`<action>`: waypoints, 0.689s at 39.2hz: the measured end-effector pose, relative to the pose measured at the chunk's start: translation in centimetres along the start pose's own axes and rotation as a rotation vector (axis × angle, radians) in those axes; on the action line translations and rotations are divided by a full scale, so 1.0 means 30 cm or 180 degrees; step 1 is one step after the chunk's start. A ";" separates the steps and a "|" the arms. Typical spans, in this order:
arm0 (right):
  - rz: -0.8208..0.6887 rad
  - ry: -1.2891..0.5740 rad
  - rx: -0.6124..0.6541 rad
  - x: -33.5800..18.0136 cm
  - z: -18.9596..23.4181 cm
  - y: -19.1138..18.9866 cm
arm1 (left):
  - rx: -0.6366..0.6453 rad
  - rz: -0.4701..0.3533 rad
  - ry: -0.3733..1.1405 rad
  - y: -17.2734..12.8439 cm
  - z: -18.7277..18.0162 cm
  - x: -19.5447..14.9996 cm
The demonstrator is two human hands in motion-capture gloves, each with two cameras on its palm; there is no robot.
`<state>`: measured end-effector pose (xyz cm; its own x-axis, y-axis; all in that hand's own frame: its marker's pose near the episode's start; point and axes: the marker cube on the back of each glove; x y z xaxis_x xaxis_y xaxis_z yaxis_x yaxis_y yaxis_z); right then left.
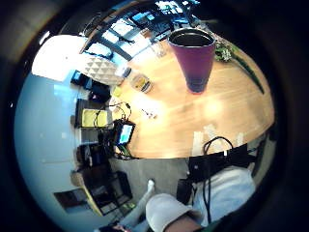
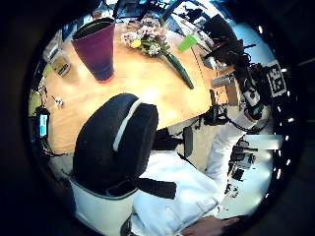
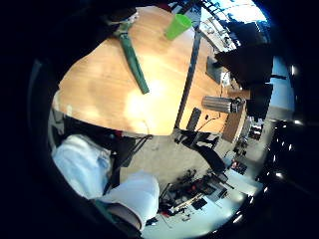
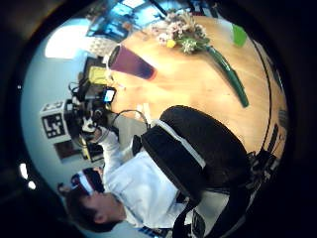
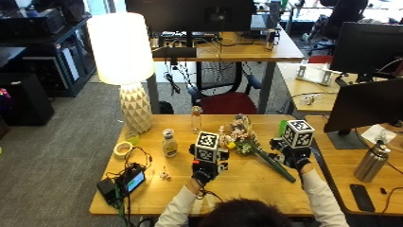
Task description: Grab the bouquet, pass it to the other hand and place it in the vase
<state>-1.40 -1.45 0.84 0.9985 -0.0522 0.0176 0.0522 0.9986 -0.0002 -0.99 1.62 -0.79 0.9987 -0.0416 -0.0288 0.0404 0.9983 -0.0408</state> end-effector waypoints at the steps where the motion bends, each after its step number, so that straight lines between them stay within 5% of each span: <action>1: 0.0020 0.0064 -0.0046 -0.001 0.001 -0.001 | -0.0012 0.0009 -0.0027 0.006 0.001 0.001; 12: -0.0105 0.0041 -0.0037 -0.065 0.005 -0.070 | -0.0095 -0.0029 0.0126 0.044 0.029 0.004; 20: -0.0149 0.0110 -0.0403 -0.050 -0.028 0.000 | 0.0115 0.0234 0.0239 -0.018 0.125 0.042; 27: 0.0140 0.0038 -0.0274 0.009 -0.103 0.037 | -0.0055 0.0298 0.0192 0.029 0.130 0.058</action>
<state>-1.01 -0.36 -2.26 1.0000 -0.0088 0.0037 0.0091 0.9962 -0.0867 0.91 2.58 3.02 0.9944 0.0491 -0.0935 -0.0542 0.9972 -0.0524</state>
